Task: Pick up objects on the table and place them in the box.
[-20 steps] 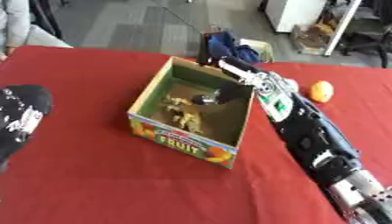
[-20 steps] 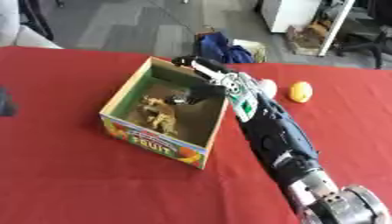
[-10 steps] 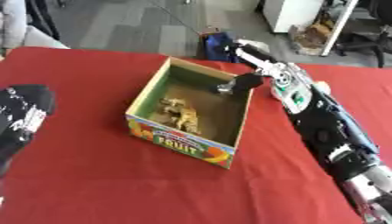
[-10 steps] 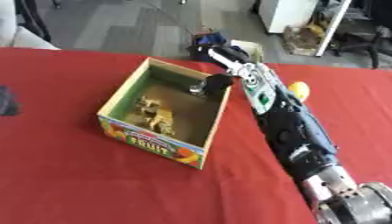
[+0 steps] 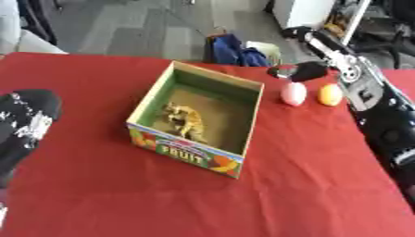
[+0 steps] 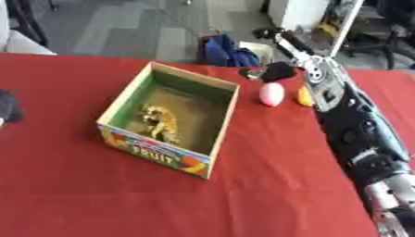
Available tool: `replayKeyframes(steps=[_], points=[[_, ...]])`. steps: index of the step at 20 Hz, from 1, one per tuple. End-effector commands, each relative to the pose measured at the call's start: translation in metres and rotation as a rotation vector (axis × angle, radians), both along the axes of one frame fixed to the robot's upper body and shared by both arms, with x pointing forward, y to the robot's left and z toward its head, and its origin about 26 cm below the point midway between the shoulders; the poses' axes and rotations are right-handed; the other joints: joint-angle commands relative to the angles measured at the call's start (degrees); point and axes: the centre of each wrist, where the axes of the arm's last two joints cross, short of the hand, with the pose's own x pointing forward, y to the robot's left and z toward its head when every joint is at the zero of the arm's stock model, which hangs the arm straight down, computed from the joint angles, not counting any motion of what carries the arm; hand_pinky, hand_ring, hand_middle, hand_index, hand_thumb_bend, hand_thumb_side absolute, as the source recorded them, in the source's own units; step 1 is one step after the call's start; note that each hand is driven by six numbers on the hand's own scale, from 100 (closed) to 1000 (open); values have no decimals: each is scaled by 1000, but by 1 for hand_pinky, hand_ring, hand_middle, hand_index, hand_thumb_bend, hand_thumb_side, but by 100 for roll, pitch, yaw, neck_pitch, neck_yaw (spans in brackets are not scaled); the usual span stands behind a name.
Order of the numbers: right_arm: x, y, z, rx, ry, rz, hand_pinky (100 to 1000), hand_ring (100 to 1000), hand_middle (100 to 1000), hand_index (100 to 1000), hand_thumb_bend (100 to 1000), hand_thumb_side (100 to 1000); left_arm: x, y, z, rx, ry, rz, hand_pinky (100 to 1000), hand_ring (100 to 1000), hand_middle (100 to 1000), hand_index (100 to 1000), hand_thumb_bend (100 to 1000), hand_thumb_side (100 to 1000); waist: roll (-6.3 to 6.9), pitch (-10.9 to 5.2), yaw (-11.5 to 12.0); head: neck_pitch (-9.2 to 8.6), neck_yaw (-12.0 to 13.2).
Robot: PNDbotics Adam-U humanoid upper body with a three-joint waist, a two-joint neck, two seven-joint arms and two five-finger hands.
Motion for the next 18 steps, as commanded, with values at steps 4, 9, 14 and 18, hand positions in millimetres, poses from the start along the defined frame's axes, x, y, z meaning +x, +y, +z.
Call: replayKeyframes(steps=[4, 9, 14, 18], points=[[-10, -50, 2, -39, -46, -207, 927, 934, 837, 916, 479, 319, -2, 6, 10, 23, -35, 13, 688, 620, 581, 692, 427, 475, 49, -61, -2, -99, -5], [-15, -69, -19, -16, -8, -291, 917, 922, 817, 898, 480, 319, -3, 6, 9, 24, -35, 14, 688, 619, 580, 693, 429, 472, 68, -36, 14, -116, -18], [-20, -80, -38, 27, 38, -334, 914, 916, 808, 888, 460, 332, -3, 6, 9, 23, -37, 13, 688, 618, 579, 693, 423, 478, 98, -3, 37, -117, -42], [-23, -84, -48, 42, 70, -352, 912, 914, 806, 886, 461, 346, -3, 6, 9, 24, -37, 12, 688, 618, 579, 693, 420, 480, 132, 32, 33, -120, -58]])
